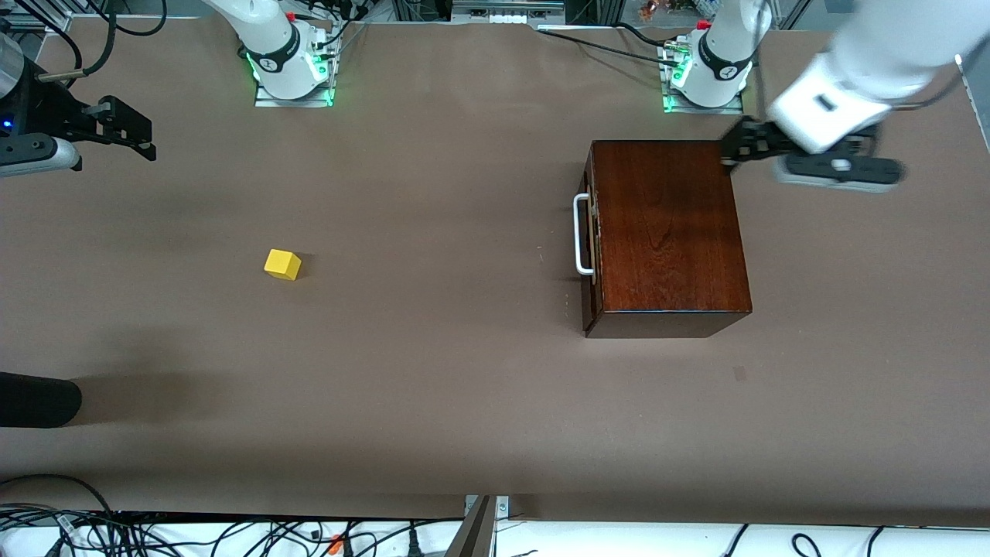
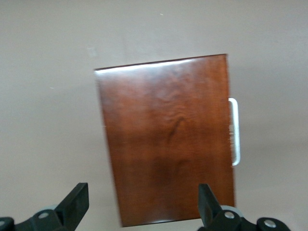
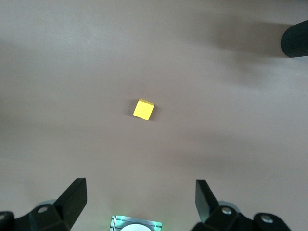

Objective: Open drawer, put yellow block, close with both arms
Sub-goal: 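Move the left gripper to the white drawer handle of the box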

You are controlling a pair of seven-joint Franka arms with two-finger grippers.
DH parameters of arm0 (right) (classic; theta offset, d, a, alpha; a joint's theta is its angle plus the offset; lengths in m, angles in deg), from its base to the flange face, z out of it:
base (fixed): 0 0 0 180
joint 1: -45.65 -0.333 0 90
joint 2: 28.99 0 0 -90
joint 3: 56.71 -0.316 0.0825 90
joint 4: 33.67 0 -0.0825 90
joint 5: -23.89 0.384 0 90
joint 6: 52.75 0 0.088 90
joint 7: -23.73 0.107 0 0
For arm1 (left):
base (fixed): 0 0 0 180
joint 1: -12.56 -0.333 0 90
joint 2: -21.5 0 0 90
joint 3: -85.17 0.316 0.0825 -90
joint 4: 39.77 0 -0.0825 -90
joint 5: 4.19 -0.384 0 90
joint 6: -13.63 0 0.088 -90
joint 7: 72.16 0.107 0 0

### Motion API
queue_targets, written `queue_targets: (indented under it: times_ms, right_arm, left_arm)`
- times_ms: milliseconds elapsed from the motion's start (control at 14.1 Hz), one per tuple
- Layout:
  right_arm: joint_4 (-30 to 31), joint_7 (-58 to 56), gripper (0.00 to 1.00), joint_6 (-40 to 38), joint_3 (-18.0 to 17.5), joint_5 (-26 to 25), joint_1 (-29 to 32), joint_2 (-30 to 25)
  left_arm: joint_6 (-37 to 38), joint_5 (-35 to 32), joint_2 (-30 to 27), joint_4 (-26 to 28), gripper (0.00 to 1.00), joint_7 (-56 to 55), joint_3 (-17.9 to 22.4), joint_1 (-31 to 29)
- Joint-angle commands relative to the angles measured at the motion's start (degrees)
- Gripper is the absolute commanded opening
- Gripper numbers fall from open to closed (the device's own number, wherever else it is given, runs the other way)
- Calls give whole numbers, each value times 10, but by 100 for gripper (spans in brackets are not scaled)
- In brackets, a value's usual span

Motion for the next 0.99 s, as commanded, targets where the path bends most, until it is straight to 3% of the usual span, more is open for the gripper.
queue_targets:
  times_ms: [0,142,497,924]
  right_arm:
    - [-17,-6,100,-9,0,9,1,6]
    - [-17,-6,100,-9,0,9,1,5]
    - [-17,-6,100,-10,0,9,1,6]
    - [-17,-6,100,-11,2,9,2,6]
  left_arm:
    - [8,-4,68,-74,100,-85,-60,5]
    - [7,-52,103,-83,100,-160,-97,38]
    - [-46,-128,165,-85,100,-309,-100,150]
    - [-92,-213,249,-81,100,-409,-100,214]
